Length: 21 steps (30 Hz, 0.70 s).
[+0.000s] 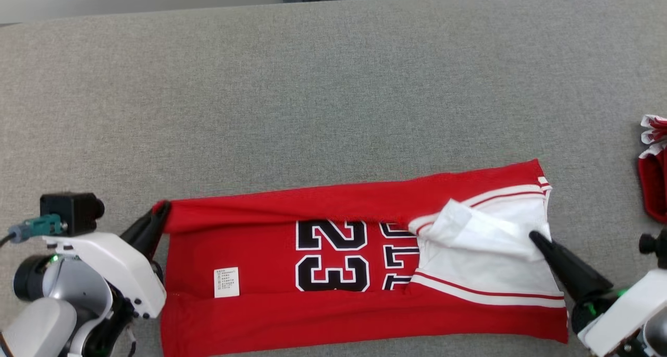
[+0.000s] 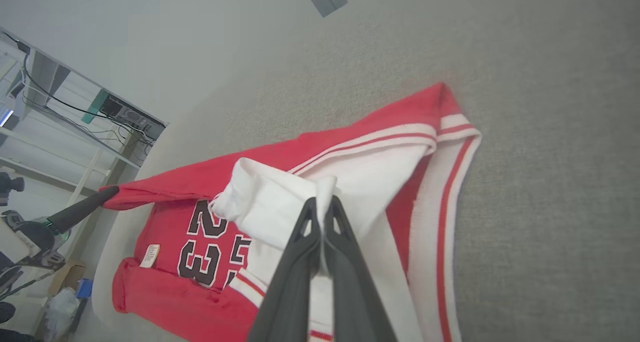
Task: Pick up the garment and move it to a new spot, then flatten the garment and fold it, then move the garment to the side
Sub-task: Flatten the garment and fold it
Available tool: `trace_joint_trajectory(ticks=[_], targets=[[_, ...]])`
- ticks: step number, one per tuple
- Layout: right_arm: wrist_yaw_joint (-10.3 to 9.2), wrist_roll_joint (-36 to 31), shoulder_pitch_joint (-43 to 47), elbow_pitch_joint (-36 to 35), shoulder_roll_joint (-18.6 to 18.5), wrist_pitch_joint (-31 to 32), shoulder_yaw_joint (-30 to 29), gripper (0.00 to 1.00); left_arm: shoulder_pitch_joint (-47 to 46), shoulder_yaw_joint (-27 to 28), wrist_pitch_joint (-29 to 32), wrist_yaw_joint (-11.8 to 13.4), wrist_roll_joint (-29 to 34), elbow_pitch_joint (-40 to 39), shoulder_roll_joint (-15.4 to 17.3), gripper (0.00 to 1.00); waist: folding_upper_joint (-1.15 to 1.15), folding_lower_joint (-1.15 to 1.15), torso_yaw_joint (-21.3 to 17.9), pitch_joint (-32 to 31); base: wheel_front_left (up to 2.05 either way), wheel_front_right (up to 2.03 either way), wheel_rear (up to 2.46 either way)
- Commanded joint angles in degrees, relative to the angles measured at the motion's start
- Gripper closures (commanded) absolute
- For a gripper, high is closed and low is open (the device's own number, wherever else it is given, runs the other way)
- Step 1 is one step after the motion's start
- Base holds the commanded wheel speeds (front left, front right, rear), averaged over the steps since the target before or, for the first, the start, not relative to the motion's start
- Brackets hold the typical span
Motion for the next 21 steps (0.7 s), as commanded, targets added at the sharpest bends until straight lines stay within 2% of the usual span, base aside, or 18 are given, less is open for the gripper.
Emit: trace_joint_trajectory(ticks=[1,8,9,10,11,12,13,17,21], targets=[[0.00,-0.32,1.67,-0.63,0.79,0.93,-0.73,1.00,1.57,0.10,0.32,0.47,-0.83,-0.43,0.13,1.00,0.00,0.00,-0.11,-0.14,0.00,0.00,0.00],[0.00,-2.85,6.59,0.09,5.07,3.76,-3.47,1.00,5.18,-0.09,0.20,1.31,-2.69,0.05,-0.77,1.00,0.00,0.00,-0.22,-0.96,0.00,0.00,0.00],[0.00,-2.63,7.45,0.35,5.86,4.55,-3.79,0.93,5.42,-0.10,0.15,1.42,-3.10,0.38,-1.17,1.00,0.00,0.00,-0.19,-1.15,0.00,0.00,0.00],[0.00,-2.99,8.24,0.28,6.20,5.41,-3.82,0.40,5.66,-0.25,0.25,1.27,-3.25,0.71,-1.37,1.00,0.00,0.00,-0.20,-1.28,0.00,0.00,0.00],[-0.01,-3.15,8.72,0.00,6.87,5.56,-4.49,0.00,5.86,-0.44,0.40,1.15,-3.29,1.07,-1.40,0.71,0.00,0.00,-0.23,-1.41,0.00,0.00,0.00],[0.00,-3.29,9.21,-0.42,7.45,5.81,-4.96,0.00,6.16,-0.46,0.36,1.17,-3.56,1.38,-1.63,0.38,0.00,0.00,-0.29,-1.60,0.00,0.00,0.00],[0.00,-3.60,10.11,-0.70,7.88,6.31,-5.33,0.00,6.47,-0.56,0.32,1.22,-3.69,1.64,-1.81,0.00,0.00,0.00,-0.35,-1.79,0.00,0.00,0.00],[0.00,-4.54,11.87,-2.64,9.29,5.73,-6.99,0.00,7.04,0.28,-0.98,1.96,-3.94,1.91,-2.18,0.00,0.00,0.00,-0.60,-2.34,0.00,0.00,0.00],[-0.01,-8.08,12.27,-5.29,11.26,1.99,-10.53,0.00,8.34,2.10,-4.78,4.06,-2.97,1.31,-2.94,0.00,0.00,0.00,-1.01,-3.39,0.00,0.00,0.00]])
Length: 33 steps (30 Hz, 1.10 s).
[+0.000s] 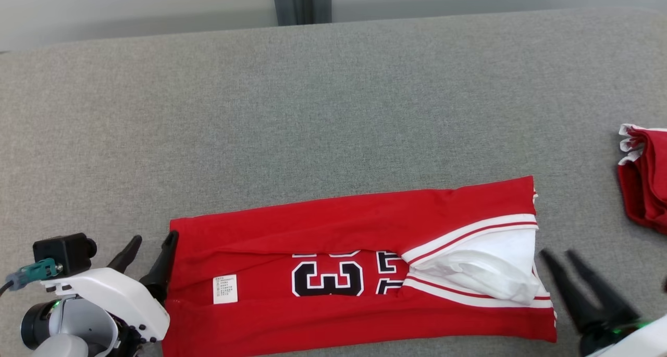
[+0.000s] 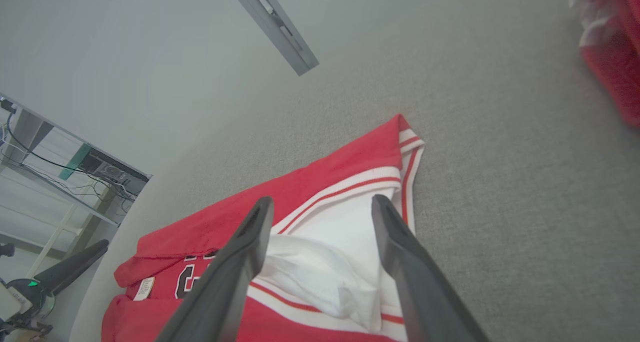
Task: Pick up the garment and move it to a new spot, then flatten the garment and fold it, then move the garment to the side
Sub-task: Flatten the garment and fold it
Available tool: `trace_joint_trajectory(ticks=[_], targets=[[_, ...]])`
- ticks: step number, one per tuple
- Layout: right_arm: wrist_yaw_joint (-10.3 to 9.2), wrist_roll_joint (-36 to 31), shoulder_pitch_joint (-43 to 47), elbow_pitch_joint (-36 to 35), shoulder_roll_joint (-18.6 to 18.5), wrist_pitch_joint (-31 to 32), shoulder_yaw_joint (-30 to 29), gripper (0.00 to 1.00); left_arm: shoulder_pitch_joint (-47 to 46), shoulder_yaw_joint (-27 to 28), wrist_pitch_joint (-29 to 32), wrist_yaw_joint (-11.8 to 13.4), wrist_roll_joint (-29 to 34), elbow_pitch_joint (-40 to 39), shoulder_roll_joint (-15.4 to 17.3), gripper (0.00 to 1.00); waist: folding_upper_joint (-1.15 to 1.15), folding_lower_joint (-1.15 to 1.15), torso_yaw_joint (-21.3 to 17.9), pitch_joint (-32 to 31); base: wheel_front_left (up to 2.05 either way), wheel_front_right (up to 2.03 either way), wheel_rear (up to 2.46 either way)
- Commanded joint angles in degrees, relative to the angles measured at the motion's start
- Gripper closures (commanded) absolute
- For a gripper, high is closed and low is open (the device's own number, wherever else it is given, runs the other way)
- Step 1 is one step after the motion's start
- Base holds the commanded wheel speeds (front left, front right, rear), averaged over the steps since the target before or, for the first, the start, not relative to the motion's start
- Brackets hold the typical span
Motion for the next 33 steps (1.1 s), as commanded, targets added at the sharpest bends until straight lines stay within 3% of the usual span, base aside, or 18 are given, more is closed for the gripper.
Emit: trace_joint_trajectory(ticks=[1,3,7,15,25,33], targets=[[-0.02,-1.65,-0.31,-0.33,0.41,-1.42,-1.16,0.00,0.60,0.43,-0.75,0.52,0.45,-0.39,-0.13,0.00,0.00,0.00,-0.19,-0.43,0.00,0.00,0.00],[-0.01,-6.47,-2.15,-0.56,2.72,-5.15,-4.38,0.00,0.69,1.24,-3.52,2.67,2.09,-1.32,-0.88,0.00,0.00,0.00,-0.27,-1.49,0.00,0.00,0.00],[-0.01,-13.13,-5.62,1.32,6.37,-8.32,-8.27,0.00,-0.42,0.81,-6.30,4.31,4.55,-2.81,-2.09,0.00,0.00,0.00,-0.06,-3.15,0.00,0.00,0.00],[-0.01,-25.31,-10.18,6.01,8.42,-7.43,-6.90,0.00,-3.05,-2.36,-10.54,5.92,10.30,-2.74,-4.81,0.00,0.00,0.00,1.26,-5.90,0.00,0.00,0.00],[-0.02,-33.79,-8.88,10.77,10.49,-8.08,-5.86,0.00,1.13,-3.74,-16.94,8.74,13.77,1.58,-7.21,0.00,0.00,0.00,2.56,-9.11,0.00,0.00,0.00],[-0.02,-35.97,-6.51,12.71,11.39,-6.86,-5.75,0.00,3.35,-4.88,-19.22,9.31,15.02,4.01,-8.08,0.00,0.00,0.00,3.20,-11.87,0.00,0.00,0.00]])
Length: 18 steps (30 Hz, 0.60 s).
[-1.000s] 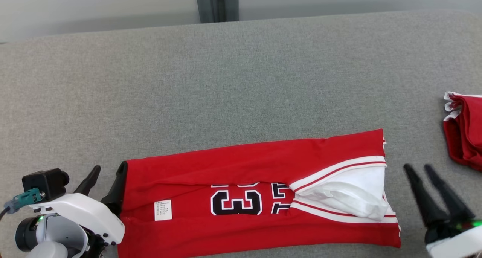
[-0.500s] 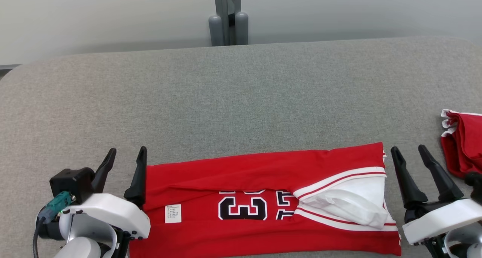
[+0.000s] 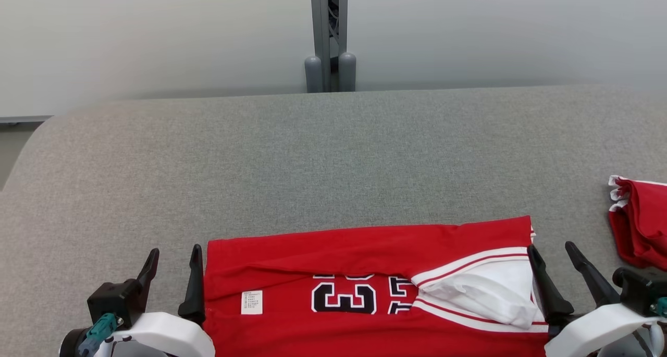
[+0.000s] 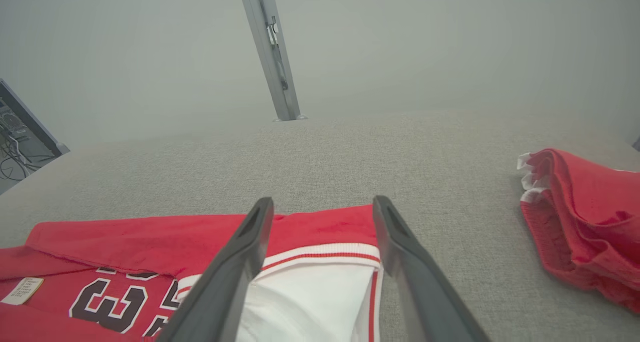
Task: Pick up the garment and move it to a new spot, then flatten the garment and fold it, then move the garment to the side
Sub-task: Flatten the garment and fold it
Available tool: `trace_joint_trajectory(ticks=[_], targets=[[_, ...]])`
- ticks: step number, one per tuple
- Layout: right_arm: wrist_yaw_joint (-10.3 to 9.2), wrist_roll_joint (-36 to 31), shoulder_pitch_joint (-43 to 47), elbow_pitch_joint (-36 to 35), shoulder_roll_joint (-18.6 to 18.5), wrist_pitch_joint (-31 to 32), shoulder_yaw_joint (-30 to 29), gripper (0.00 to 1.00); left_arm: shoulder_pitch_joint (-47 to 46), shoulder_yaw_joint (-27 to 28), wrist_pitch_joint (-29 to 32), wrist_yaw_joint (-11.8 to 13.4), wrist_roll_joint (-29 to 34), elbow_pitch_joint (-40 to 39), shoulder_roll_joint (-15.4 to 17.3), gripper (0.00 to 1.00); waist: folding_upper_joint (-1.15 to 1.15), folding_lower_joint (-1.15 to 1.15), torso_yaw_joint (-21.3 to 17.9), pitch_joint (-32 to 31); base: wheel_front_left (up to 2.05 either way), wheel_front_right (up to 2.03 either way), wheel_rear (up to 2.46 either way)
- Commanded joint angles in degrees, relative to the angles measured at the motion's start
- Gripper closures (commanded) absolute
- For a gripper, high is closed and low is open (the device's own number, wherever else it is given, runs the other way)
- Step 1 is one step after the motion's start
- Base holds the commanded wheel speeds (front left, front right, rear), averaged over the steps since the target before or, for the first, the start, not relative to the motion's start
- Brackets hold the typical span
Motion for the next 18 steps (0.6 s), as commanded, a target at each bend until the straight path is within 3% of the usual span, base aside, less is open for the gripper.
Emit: trace_joint_trajectory(ticks=[1,10,18], targets=[[-0.02,-0.48,0.73,0.12,0.10,0.48,-0.02,0.00,0.24,-0.16,-0.02,0.30,0.38,0.46,0.40,0.00,0.00,0.00,0.11,-0.76,0.00,0.00,0.00],[-0.02,-1.07,0.48,-0.01,0.51,1.23,0.25,0.00,-0.88,-0.87,0.67,0.10,0.74,0.64,0.64,0.00,0.00,0.00,-0.19,-1.12,0.00,0.00,0.00],[-0.02,-3.57,-0.58,5.59,0.59,1.66,0.39,0.00,-2.68,-2.00,1.21,-0.99,1.05,1.03,0.07,0.00,0.00,0.00,0.40,0.77,0.00,0.00,0.00]])
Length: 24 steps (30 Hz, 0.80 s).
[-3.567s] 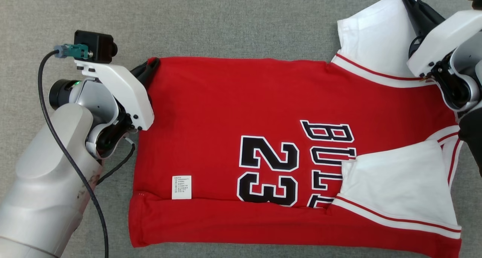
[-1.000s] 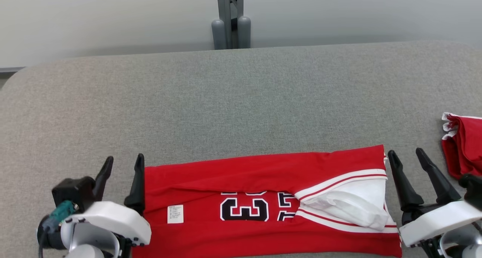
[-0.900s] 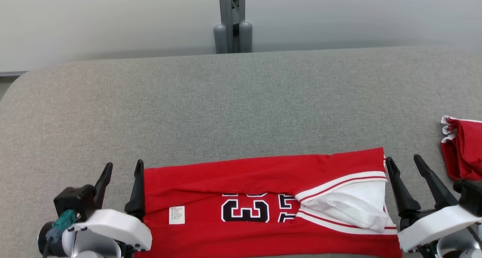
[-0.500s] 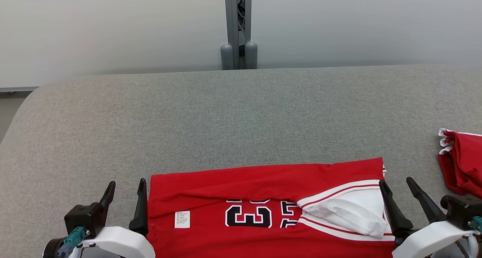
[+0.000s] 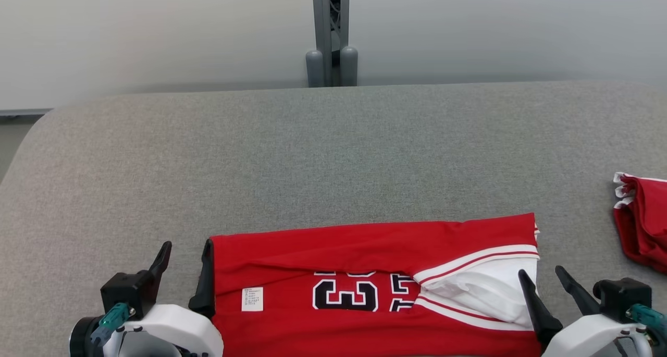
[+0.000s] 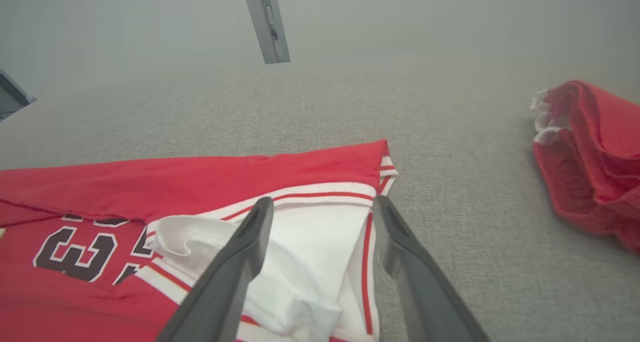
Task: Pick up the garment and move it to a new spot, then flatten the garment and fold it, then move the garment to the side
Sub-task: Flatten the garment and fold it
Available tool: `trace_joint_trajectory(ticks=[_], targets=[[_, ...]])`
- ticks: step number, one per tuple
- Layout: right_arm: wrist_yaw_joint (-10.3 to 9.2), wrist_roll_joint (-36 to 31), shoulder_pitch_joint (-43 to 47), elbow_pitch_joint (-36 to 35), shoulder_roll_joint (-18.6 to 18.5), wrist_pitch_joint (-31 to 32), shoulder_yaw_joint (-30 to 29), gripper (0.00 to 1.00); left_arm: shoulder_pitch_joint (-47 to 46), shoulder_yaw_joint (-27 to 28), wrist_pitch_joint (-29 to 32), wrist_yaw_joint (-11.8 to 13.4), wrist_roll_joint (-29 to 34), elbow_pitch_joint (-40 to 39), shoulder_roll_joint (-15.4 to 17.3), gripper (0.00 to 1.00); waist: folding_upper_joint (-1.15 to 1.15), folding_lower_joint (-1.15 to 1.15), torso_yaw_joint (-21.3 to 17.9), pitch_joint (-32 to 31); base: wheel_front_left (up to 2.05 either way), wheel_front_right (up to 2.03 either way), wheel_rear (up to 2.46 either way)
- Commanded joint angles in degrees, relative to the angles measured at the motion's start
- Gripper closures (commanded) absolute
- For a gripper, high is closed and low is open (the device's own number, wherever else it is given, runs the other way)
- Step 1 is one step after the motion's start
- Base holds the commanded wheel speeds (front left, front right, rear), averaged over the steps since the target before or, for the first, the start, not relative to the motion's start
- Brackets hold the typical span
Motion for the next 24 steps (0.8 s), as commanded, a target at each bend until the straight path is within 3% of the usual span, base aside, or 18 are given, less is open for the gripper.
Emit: trace_joint_trajectory(ticks=[1,17,18,19,24], targets=[[-0.02,-0.61,-0.84,1.48,-0.08,-0.14,-0.18,0.00,-1.16,-0.13,0.05,-0.36,0.54,0.24,0.03,0.00,0.00,0.00,0.35,0.67,0.00,0.00,0.00],[-0.02,0.01,-6.53,19.65,2.55,-4.46,-0.09,0.00,-3.43,-0.64,-0.03,-1.07,0.38,1.73,-0.62,0.00,0.00,0.00,0.85,3.11,0.00,0.00,0.00],[-0.02,0.44,-6.88,20.61,2.70,-4.50,0.37,0.53,-3.52,-0.63,-0.05,-1.07,0.43,1.70,-0.56,0.00,0.00,0.00,0.81,3.22,0.00,0.00,0.00],[-0.01,0.94,-7.21,21.30,2.83,-4.82,0.81,1.00,-3.66,-0.62,-0.06,-1.07,0.43,1.66,-0.53,0.00,0.00,0.00,0.76,3.35,0.00,0.00,0.00],[-0.05,3.97,-8.63,23.76,2.50,-7.66,0.07,1.00,-4.13,-0.47,-0.17,-0.83,0.46,1.48,-0.40,0.00,0.00,0.00,0.49,3.95,0.00,0.00,0.00]])
